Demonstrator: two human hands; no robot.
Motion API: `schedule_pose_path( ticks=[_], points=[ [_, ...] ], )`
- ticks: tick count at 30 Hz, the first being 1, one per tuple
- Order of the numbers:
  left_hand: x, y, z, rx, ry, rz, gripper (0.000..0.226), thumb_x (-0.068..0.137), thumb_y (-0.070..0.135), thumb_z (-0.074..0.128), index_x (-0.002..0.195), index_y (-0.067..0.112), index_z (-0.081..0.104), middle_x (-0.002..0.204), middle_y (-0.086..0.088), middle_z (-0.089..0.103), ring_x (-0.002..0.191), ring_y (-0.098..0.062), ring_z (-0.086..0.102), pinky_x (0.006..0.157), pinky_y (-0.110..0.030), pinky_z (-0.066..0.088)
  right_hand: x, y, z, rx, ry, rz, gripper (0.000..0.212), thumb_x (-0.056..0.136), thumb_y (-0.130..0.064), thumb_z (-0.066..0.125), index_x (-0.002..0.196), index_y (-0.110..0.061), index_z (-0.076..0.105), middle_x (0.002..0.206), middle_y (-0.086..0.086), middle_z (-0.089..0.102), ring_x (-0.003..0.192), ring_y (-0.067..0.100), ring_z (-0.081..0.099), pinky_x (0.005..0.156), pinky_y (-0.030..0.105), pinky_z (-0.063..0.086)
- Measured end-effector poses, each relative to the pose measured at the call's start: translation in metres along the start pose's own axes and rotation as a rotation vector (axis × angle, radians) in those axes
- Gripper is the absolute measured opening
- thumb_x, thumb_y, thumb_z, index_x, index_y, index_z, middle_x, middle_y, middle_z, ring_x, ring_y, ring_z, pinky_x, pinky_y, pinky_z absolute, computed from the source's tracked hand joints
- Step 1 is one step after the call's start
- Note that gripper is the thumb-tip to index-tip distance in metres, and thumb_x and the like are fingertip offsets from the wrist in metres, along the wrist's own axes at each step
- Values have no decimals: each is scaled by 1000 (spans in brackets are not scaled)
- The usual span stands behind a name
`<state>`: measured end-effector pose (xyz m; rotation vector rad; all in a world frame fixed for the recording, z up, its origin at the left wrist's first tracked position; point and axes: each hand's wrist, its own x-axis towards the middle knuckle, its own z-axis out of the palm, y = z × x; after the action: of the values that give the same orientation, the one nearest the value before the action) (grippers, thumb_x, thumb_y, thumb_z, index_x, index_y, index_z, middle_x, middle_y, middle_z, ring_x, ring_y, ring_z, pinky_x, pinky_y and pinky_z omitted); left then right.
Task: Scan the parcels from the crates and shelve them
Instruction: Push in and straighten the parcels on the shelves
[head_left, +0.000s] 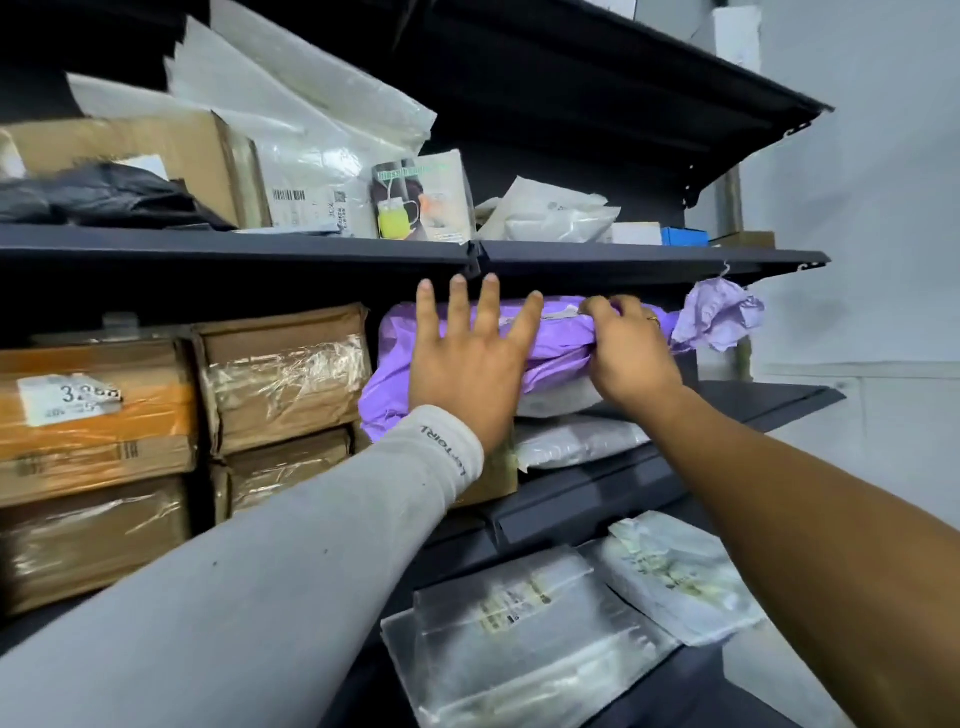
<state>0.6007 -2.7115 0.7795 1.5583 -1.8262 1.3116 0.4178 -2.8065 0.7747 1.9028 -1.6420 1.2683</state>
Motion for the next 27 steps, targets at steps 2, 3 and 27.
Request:
schedule_pose_path(
  ticks=[2, 3, 27],
  points=[
    [-3, 10, 4, 24, -9, 89, 60, 111, 34, 28, 165, 30, 3, 173, -16, 5, 157, -46, 8, 122, -69, -3, 4, 0, 7, 28, 30, 24, 54, 91, 2, 51, 142, -18, 49, 144, 20, 46, 130, 48, 45, 102, 52, 47],
    [-4, 13, 7, 46, -39, 116, 59, 111, 31, 24, 165, 28, 2, 174, -15, 2, 157, -47, 6, 122, -69, -5, 6, 1, 11, 41, 54, 26, 53, 91, 3, 51, 140, -17, 50, 142, 20, 47, 128, 47, 47, 99, 51, 48],
    [24, -3, 120, 15, -170, -64, 84, 99, 72, 4, 166, 24, -8, 174, -3, -15, 159, -32, -12, 119, -69, -12, 28, 12, 125, 131, -34, -152, 71, 108, -30, 34, 162, -45, -10, 174, 11, -2, 161, 29, -1, 130, 47, 8]
  ],
)
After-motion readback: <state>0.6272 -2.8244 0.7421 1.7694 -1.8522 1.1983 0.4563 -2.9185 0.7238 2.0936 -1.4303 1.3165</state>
